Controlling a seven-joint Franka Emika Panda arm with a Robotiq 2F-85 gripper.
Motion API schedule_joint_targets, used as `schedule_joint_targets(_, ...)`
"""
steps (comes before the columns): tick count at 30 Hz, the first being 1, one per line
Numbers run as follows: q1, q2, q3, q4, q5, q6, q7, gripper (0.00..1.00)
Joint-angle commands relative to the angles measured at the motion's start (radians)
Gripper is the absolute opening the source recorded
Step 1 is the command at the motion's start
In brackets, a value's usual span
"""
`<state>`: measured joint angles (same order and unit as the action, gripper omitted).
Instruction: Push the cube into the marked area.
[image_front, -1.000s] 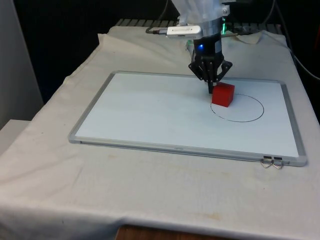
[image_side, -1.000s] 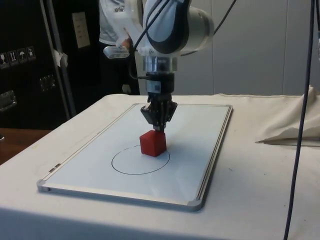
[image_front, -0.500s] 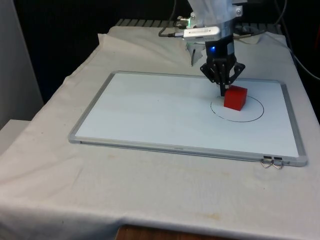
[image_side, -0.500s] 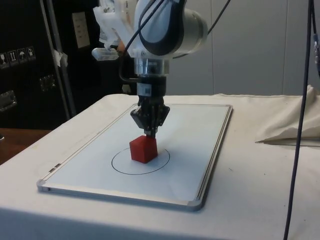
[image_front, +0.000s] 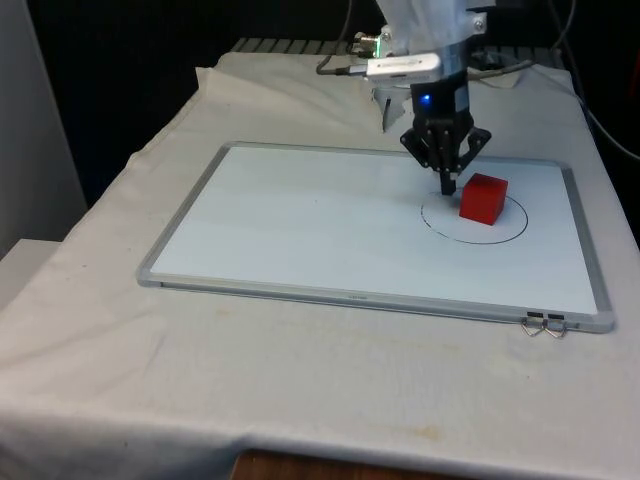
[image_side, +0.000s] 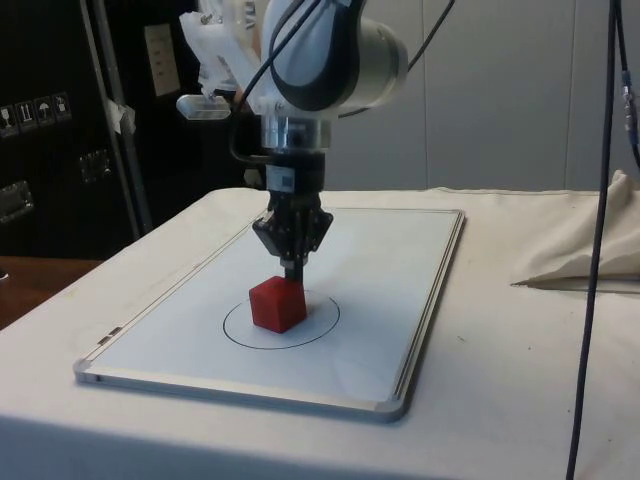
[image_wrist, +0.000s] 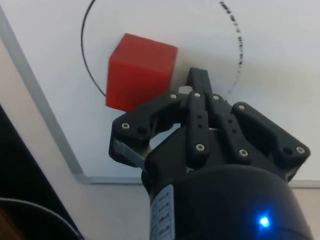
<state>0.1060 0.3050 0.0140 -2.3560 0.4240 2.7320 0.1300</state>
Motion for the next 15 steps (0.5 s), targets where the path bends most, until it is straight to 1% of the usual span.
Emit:
schedule_joint_targets(1, 0.003, -0.007, -0.019, -0.005, -0.024, -0.008, 0.006, 0.00)
schedule_joint_targets(3, 0.005, -0.009, -0.031, -0.007, -0.037, -0.008, 0.004, 0.00)
schedule_joint_targets(4, 0.007, -0.010, -0.040, -0.008, -0.054, -0.008, 0.007, 0.00)
schedule_joint_targets(6, 0.008, -0.010, -0.046, -0.008, -0.069, -0.008, 0.009, 0.00)
schedule_joint_targets(7, -0.001, -0.008, -0.031, -0.003, -0.045, -0.006, -0.007, 0.00)
schedule_joint_targets(8, 0.009, -0.010, -0.048, -0.008, -0.078, -0.007, 0.009, 0.00)
schedule_joint_targets(13, 0.009, -0.011, -0.055, -0.008, -0.131, -0.007, 0.011, 0.00)
schedule_joint_targets(14, 0.008, -0.011, -0.056, -0.007, -0.139, -0.007, 0.011, 0.00)
schedule_joint_targets(15, -0.001, -0.008, -0.041, -0.002, -0.116, -0.006, -0.003, 0.00)
